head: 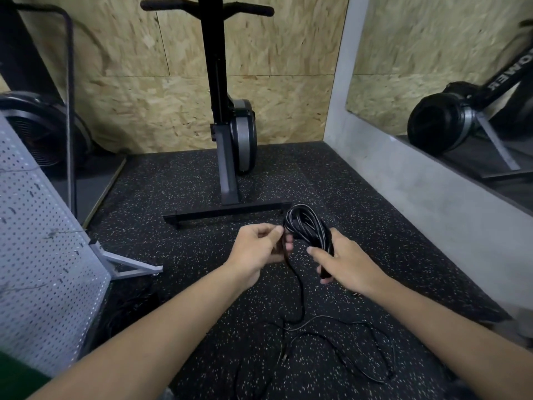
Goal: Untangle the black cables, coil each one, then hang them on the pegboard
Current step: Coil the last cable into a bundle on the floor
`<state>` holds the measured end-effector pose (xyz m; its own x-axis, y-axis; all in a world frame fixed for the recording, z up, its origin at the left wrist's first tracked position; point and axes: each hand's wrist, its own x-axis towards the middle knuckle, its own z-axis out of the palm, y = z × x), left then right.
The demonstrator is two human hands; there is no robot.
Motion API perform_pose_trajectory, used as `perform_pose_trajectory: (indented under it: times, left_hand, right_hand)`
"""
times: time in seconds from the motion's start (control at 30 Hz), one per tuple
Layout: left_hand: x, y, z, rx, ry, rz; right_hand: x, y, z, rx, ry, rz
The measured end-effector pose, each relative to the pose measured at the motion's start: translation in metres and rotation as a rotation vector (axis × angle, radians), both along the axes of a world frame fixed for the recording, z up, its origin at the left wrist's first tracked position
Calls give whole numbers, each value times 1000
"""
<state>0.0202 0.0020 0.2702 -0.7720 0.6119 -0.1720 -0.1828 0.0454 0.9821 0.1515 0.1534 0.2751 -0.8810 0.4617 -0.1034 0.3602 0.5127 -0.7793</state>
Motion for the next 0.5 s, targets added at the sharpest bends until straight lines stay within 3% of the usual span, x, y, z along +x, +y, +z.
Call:
perform_pose_trajectory:
  times: [0.1,0.5]
  left_hand:
    - [8,9,9,76,-66,72]
    - [13,9,21,185,-190,92]
  right_hand:
    - [-4,-5,0,-162,66,16]
    - [0,-2,8,43,2,215]
